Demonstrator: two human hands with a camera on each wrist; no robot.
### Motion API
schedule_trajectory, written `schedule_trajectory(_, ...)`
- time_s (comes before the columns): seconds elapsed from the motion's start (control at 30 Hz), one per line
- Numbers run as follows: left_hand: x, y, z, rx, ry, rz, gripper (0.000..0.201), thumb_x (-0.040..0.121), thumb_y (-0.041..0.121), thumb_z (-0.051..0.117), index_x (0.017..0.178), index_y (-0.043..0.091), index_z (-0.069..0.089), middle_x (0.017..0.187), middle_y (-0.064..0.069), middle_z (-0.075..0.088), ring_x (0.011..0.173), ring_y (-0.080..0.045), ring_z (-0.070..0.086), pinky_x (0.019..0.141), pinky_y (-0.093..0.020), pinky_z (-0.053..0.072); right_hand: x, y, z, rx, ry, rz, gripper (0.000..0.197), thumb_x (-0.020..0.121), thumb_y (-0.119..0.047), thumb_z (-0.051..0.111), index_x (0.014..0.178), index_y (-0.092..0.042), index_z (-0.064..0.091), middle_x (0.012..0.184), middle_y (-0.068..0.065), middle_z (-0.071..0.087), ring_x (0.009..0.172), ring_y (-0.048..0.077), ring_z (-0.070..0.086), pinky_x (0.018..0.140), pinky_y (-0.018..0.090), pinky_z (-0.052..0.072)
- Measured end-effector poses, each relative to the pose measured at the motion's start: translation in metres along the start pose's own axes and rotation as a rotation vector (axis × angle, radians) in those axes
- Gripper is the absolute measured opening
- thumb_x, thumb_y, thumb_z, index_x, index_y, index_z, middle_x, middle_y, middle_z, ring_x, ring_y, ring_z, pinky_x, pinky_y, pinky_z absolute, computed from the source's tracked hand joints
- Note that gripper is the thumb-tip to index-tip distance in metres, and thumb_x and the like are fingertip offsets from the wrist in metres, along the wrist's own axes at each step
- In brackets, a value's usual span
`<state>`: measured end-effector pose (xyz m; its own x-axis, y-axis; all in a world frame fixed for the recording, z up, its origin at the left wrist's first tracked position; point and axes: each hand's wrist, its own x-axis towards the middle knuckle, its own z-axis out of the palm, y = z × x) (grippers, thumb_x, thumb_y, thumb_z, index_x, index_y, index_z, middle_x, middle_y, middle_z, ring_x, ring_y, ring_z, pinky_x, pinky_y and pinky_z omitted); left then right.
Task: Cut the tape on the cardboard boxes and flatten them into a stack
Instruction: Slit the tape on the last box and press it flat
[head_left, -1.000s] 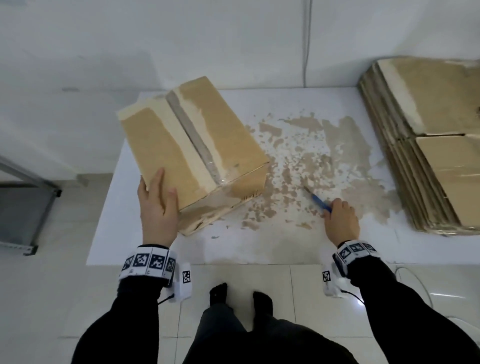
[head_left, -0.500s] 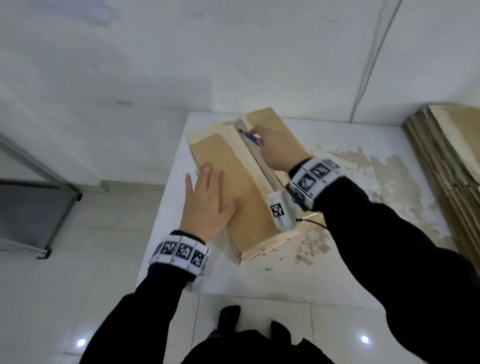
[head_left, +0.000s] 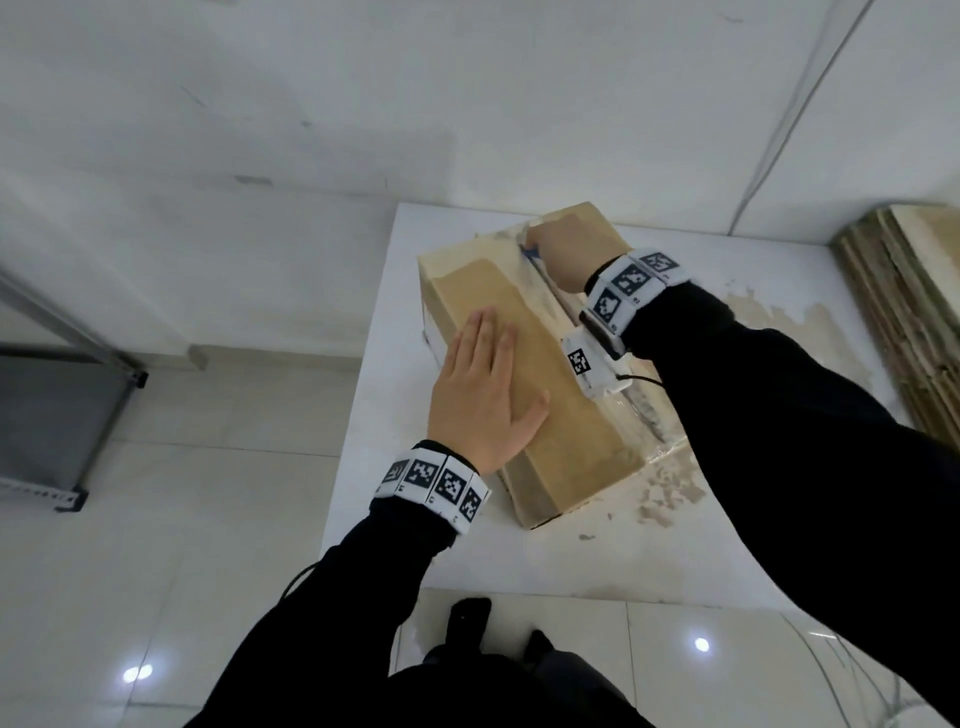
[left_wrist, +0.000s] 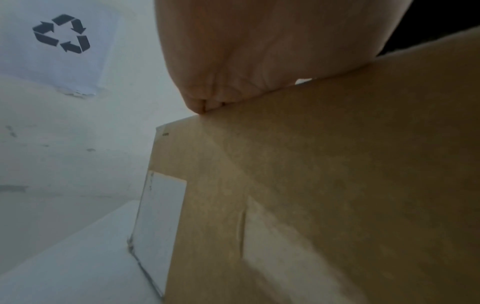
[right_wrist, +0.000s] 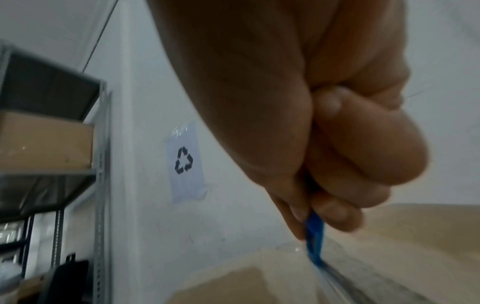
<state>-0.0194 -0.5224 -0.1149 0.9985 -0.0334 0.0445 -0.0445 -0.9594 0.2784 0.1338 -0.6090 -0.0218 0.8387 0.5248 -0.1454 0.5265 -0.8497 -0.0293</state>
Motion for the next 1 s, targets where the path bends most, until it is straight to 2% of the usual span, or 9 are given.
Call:
schedule_trajectory(0.1, 0.001, 0.003, -0.001, 0.019, -0.014, -0.034, 0.094, 0.077, 0.066, 0.004, 0.152, 0.009, 0.007, 0.160, -0.013, 0.000, 0.148, -0.023, -0.006, 0.119, -0.034, -0.006, -0.031, 0.007, -0.003, 0.027, -0.096, 0.032, 0.036, 0.097, -0.002, 0.030, 0.124, -0.002, 0.053, 0.115, 0.021, 0.058, 0.104, 0.034, 0.053, 0.083, 0.035, 0.040)
schedule_trajectory(0.17, 0.001, 0.006, -0.001, 0.021, -0.006, -0.031, 0.095, 0.076, 0.067, 0.006, 0.152, 0.010, 0.010, 0.160, -0.013, 0.003, 0.148, -0.023, -0.004, 0.118, -0.034, -0.005, -0.059, 0.016, 0.006, 0.077, -0.069, 0.063, 0.036, 0.097, -0.002, 0.028, 0.126, -0.004, 0.050, 0.095, 0.018, 0.057, 0.078, 0.029, 0.050, 0.058, 0.029, 0.035)
schedule_trajectory(0.23, 0.001, 0.010, -0.002, 0.029, -0.027, -0.011, 0.097, 0.074, 0.068, 0.006, 0.152, 0.010, 0.012, 0.160, -0.012, 0.004, 0.148, -0.022, -0.003, 0.117, -0.033, -0.005, -0.071, 0.021, 0.016, 0.116, -0.081, 0.103, 0.035, 0.097, -0.002, 0.028, 0.125, -0.007, 0.048, 0.073, 0.007, 0.043, 0.060, 0.021, 0.040, 0.049, 0.027, 0.025)
schedule_trajectory(0.4, 0.002, 0.014, -0.004, 0.086, -0.060, -0.008, 0.096, 0.076, 0.069, 0.004, 0.152, 0.010, 0.008, 0.160, -0.011, 0.000, 0.148, -0.022, -0.006, 0.118, -0.035, -0.003, -0.066, 0.021, 0.008, 0.154, -0.121, 0.135, 0.036, 0.097, -0.002, 0.031, 0.127, -0.005, 0.050, 0.108, 0.022, 0.056, 0.091, 0.035, 0.053, 0.071, 0.035, 0.038)
schedule_trajectory(0.5, 0.003, 0.013, -0.002, 0.094, -0.074, -0.022, 0.086, 0.087, 0.065, 0.020, 0.153, 0.011, 0.006, 0.160, -0.010, -0.002, 0.148, -0.022, -0.008, 0.119, -0.036, -0.003, -0.083, 0.021, 0.008, 0.166, -0.124, 0.133, 0.034, 0.097, -0.003, 0.029, 0.124, -0.003, 0.051, 0.093, 0.017, 0.056, 0.079, 0.031, 0.053, 0.065, 0.032, 0.038)
schedule_trajectory(0.6, 0.004, 0.015, 0.001, 0.088, -0.063, -0.034, 0.091, 0.079, 0.065, 0.009, 0.152, 0.011, 0.005, 0.160, -0.010, 0.000, 0.148, -0.022, -0.006, 0.119, -0.037, -0.002, -0.129, 0.028, 0.020, 0.142, -0.140, 0.131, 0.031, 0.097, -0.004, 0.034, 0.120, -0.007, 0.055, 0.099, 0.018, 0.062, 0.083, 0.030, 0.059, 0.071, 0.034, 0.043)
schedule_trajectory(0.7, 0.005, 0.014, 0.003, 0.073, -0.055, -0.038, 0.091, 0.078, 0.064, 0.008, 0.152, 0.011, 0.006, 0.160, -0.010, 0.000, 0.147, -0.021, -0.007, 0.120, -0.038, -0.003, -0.188, 0.042, 0.026, 0.149, -0.209, 0.168, 0.026, 0.098, -0.003, 0.038, 0.113, -0.013, 0.057, 0.070, 0.002, 0.055, 0.055, 0.016, 0.049, 0.054, 0.024, 0.038)
schedule_trajectory(0.8, 0.004, 0.013, 0.003, 0.065, -0.040, -0.014, 0.086, 0.084, 0.062, 0.014, 0.152, 0.009, 0.008, 0.160, -0.012, 0.001, 0.148, -0.023, -0.006, 0.119, -0.039, -0.004, -0.225, 0.050, 0.013, 0.212, -0.310, 0.223, 0.027, 0.099, -0.006, 0.037, 0.114, -0.017, 0.056, 0.067, 0.002, 0.052, 0.050, 0.015, 0.040, 0.049, 0.024, 0.030)
schedule_trajectory(1.0, 0.004, 0.015, 0.001, 0.074, -0.042, 0.004, 0.085, 0.088, 0.062, 0.018, 0.152, 0.008, 0.004, 0.160, -0.015, 0.000, 0.148, -0.025, -0.005, 0.118, -0.035, -0.006, -0.165, 0.034, -0.014, 0.269, 0.001, 0.237, 0.034, 0.099, -0.006, 0.034, 0.125, -0.015, 0.055, 0.083, 0.005, 0.057, 0.059, 0.015, 0.043, 0.053, 0.025, 0.030)
